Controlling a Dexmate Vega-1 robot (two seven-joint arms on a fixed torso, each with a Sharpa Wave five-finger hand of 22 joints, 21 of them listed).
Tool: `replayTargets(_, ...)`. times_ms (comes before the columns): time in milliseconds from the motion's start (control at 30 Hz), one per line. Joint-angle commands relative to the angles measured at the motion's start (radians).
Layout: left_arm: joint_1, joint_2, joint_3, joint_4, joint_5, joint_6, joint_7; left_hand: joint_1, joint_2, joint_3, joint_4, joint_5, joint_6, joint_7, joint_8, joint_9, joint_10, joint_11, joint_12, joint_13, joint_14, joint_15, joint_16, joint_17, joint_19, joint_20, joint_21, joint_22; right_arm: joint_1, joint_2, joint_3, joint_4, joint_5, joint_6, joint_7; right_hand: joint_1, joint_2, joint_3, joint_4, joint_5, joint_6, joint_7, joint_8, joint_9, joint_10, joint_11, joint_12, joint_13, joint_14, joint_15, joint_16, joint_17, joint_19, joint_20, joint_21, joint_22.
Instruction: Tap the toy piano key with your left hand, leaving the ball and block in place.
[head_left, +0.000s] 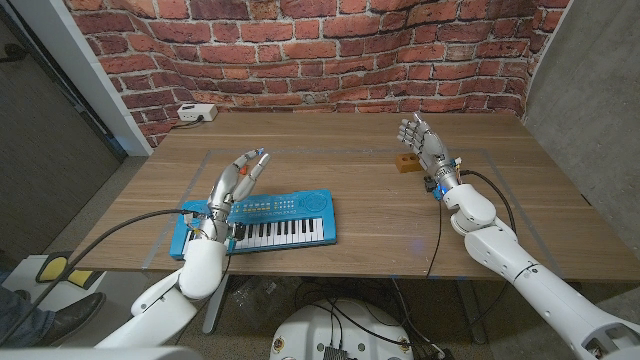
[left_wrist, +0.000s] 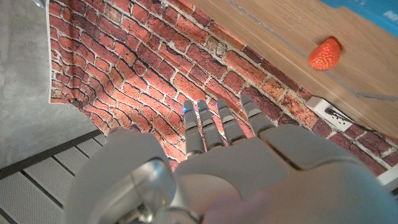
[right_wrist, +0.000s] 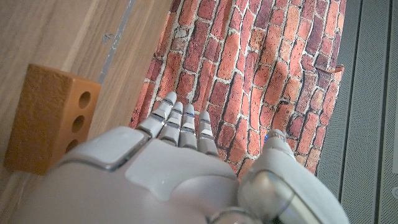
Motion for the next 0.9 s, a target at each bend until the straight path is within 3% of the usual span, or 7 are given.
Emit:
replayTargets(33, -0.127, 0.005, 0.011, 0.077, -0.283, -0.031, -0.238, -0.001, 0.0, -0.007, 0.007, -0.007, -0.03, 0.008, -0.011, 0.0, -0.034, 0.009, -0.009, 0.001, -0.023, 0.009, -0.01, 0.006, -0.009, 0.004, -0.004, 0.002, 0.003, 0.004, 0.015, 0.022, 0.001, 0.039, 0.007, -0.008, -0.001, 0.002, -0.006, 0.003, -0.009, 0.016, -0.002, 0.0, 0.026, -0.004, 0.01, 0.004, 0.006, 0.002, 0.002, 0.003, 0.012, -0.003, -0.005, 0.002)
replayTargets(300, -0.176, 0.017, 0.011, 0.091, -0.414, 0.003, -0.329, -0.002, 0.004, -0.006, 0.009, -0.016, -0.063, 0.017, -0.018, 0.001, -0.061, 0.028, -0.012, 0.002, -0.047, 0.016, -0.014, 0.006, -0.024, 0.004, -0.012, 0.002, 0.009, 0.013, 0.03, 0.064, 0.016, 0.084, 0.029, -0.01, -0.003, 0.0, -0.006, 0.003, -0.027, 0.031, -0.008, -0.001, 0.025, -0.001, 0.008, 0.004, 0.007, 0.003, 0.002, 0.003, 0.014, -0.002, -0.008, 0.002)
replayTargets(567, -0.24, 0.035, 0.027, 0.113, -0.437, 0.023, -0.366, 0.006, 0.003, -0.004, 0.006, -0.034, -0.106, 0.027, -0.017, 0.001, -0.079, 0.018, -0.007, -0.002, -0.057, -0.01, -0.011, 0.002, -0.018, -0.117, -0.012, -0.001, 0.008, 0.007, 0.034, 0.065, 0.01, 0.083, 0.024, -0.01, -0.003, 0.0, -0.007, 0.003, -0.028, 0.021, -0.006, -0.002, 0.026, 0.0, 0.009, 0.004, 0.008, 0.003, 0.003, 0.003, 0.015, -0.002, -0.011, 0.003)
replayTargets(633, -0.249, 0.042, 0.031, 0.119, -0.449, 0.028, -0.38, 0.008, 0.003, -0.004, 0.005, -0.041, -0.152, 0.032, -0.026, 0.001, -0.107, 0.025, -0.013, -0.003, -0.076, -0.002, -0.016, 0.001, -0.018, -0.126, -0.013, -0.002, 0.022, 0.013, 0.033, 0.095, 0.021, 0.103, 0.054, -0.009, -0.005, -0.001, -0.009, 0.003, -0.042, -0.009, -0.009, -0.003, 0.027, 0.0, 0.008, 0.004, 0.007, 0.004, 0.002, 0.002, 0.014, 0.001, -0.015, 0.003)
replayTargets(700, -0.257, 0.039, 0.035, 0.137, -0.474, 0.018, -0.402, 0.009, 0.004, -0.002, 0.005, -0.049, -0.223, 0.059, -0.034, 0.002, -0.138, 0.04, -0.016, -0.003, -0.095, 0.006, -0.017, 0.001, -0.024, -0.134, -0.017, -0.003, 0.034, 0.023, 0.032, 0.122, 0.042, 0.125, 0.091, -0.009, -0.007, -0.002, -0.011, 0.003, -0.044, -0.022, -0.009, -0.003, 0.026, 0.001, 0.007, 0.004, 0.003, 0.005, 0.0, 0.002, 0.006, 0.005, -0.019, 0.003)
replayTargets(833, -0.294, 0.026, 0.05, 0.191, -0.54, -0.014, -0.475, 0.01, 0.004, -0.001, 0.006, -0.057, -0.294, 0.084, -0.032, 0.002, -0.187, 0.063, -0.02, -0.004, -0.135, 0.029, -0.021, 0.001, -0.035, -0.136, -0.022, -0.003, 0.029, 0.024, 0.036, 0.119, 0.038, 0.133, 0.082, -0.01, -0.013, -0.005, -0.013, 0.002, -0.027, -0.03, 0.0, -0.003, 0.025, 0.001, 0.007, 0.004, -0.003, 0.005, -0.002, 0.002, 0.001, 0.005, -0.025, 0.003)
replayTargets(900, -0.317, 0.019, 0.06, 0.218, -0.552, -0.036, -0.502, 0.011, 0.005, -0.001, 0.005, -0.06, -0.318, 0.094, -0.032, 0.002, -0.202, 0.066, -0.019, -0.004, -0.147, 0.035, -0.02, 0.001, -0.042, -0.135, -0.024, -0.003, 0.022, 0.018, 0.039, 0.105, 0.029, 0.125, 0.066, -0.012, -0.019, -0.008, -0.015, 0.002, 0.012, -0.012, 0.015, -0.002, 0.022, 0.001, 0.005, 0.004, -0.003, 0.001, -0.001, 0.002, 0.003, 0.005, -0.029, 0.003)
